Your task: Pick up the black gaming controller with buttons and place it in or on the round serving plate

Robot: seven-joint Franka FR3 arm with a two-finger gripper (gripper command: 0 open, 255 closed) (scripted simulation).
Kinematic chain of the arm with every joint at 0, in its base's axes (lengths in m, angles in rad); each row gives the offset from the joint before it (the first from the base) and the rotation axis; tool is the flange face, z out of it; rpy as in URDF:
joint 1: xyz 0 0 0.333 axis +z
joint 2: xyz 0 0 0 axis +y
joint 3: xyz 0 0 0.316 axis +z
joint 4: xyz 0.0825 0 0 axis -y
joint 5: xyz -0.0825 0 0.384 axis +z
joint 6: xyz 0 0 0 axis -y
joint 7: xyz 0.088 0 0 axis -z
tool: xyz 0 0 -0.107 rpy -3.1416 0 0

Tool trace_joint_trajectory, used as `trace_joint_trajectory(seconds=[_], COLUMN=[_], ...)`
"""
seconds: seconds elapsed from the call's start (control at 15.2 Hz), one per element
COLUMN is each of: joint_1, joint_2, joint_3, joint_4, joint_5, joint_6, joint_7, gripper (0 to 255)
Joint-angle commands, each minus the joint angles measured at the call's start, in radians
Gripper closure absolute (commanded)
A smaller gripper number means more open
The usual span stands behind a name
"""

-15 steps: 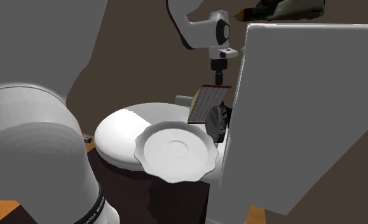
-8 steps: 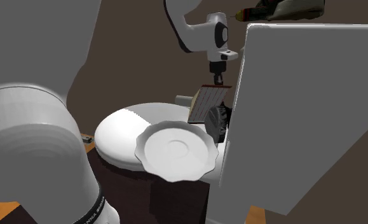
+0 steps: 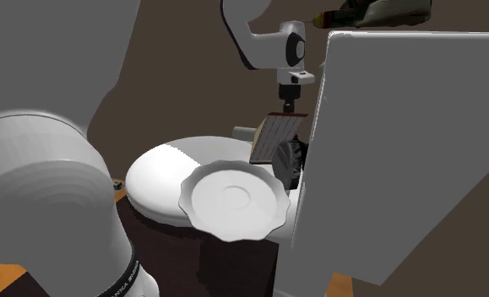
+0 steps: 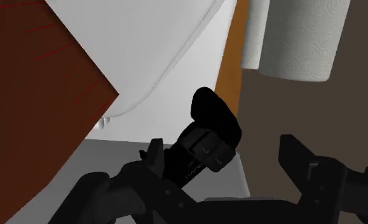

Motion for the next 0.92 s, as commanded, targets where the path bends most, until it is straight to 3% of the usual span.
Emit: trace_joint_trajectory(seconds=[0.0,0.4,0.86], joint_1=[0.002,-0.003,-0.028], joint_2=[0.037,0.078,0.079], joint_3=[-0.061,-0.063,-0.034], joint_4=[0.038,0.009,0.010], joint_5=[0.044,0.035,0.014], joint_6=[-0.033,0.036,0.034], joint_7=[0.236,0.242,0.254], gripper=[0,0,0])
